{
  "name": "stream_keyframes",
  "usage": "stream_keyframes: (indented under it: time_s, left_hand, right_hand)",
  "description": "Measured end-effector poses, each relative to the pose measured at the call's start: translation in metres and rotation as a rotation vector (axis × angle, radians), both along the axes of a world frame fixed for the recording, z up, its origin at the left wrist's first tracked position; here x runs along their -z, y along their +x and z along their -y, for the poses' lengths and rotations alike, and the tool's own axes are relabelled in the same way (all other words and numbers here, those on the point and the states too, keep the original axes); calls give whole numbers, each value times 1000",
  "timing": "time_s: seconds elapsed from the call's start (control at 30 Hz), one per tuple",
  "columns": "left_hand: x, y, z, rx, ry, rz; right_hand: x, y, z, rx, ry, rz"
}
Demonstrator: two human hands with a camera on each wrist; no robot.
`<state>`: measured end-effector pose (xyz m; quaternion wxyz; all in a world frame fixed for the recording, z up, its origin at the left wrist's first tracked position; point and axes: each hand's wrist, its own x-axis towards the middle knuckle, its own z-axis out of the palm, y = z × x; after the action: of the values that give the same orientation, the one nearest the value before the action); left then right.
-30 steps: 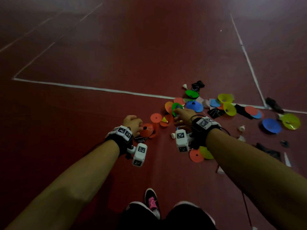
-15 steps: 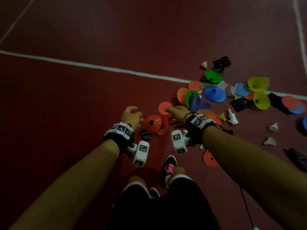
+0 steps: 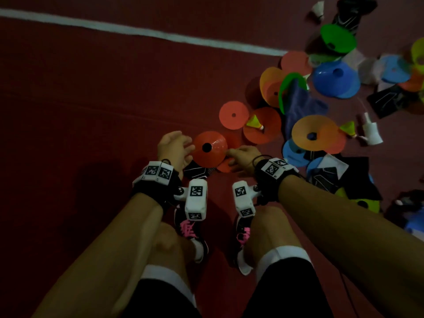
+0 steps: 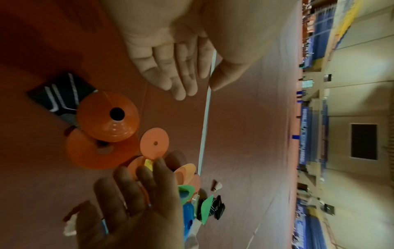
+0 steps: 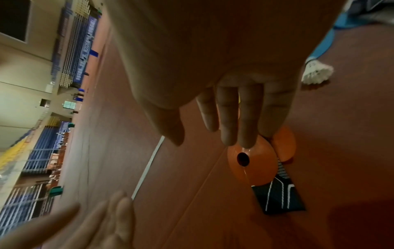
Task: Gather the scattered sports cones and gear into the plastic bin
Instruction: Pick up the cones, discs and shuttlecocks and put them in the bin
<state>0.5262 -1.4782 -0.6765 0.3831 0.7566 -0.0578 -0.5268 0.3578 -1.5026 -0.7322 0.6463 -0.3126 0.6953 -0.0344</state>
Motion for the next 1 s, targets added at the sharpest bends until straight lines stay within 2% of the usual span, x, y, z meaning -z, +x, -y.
stream_keyframes:
  time_s: [0.07,0.17,0.27,0.33,0.43,0.53,0.67,0.73,0.83,0.87,0.93,1.0]
  left_hand:
    - [35,3,17,38,-32,17]
    - [104,17,39,78,-10,86]
    - [168,29,48,205,19,148]
    - [191,35,56,294,-22,241]
    - [198,39,82,282,-209,396]
    - [190,38,100,265,-338,442]
    - [193,52,102,367,-402,524]
    - [193,58,101,401,-407,562]
    - [193,62,96,420,-441,595]
    - [192,63,95,408,-471,609]
    - [192,65,97,389,-510,620]
    - [196,69,100,412,-510,638]
  right_hand:
    - [42,13,12,-14,-9,-23]
    - [129,40,30,-13,-47,-123]
    - [200,62,36,-43,-60,-216]
    - [230,74,41,-78,-90,-259]
    - [265,88,55,-172,-173,-334]
    - [276,97,77,-281,-192,-401]
    - [267,94,82,-555,-103,-351]
    - [270,90,74,-647,-129,-402]
    - [286,91,82,-609,-244,-497]
    - [279,91,87,-572,-293,-496]
    - [268,89,105,-467,-419,-463]
    - [258,86,121,-321,-482,-313]
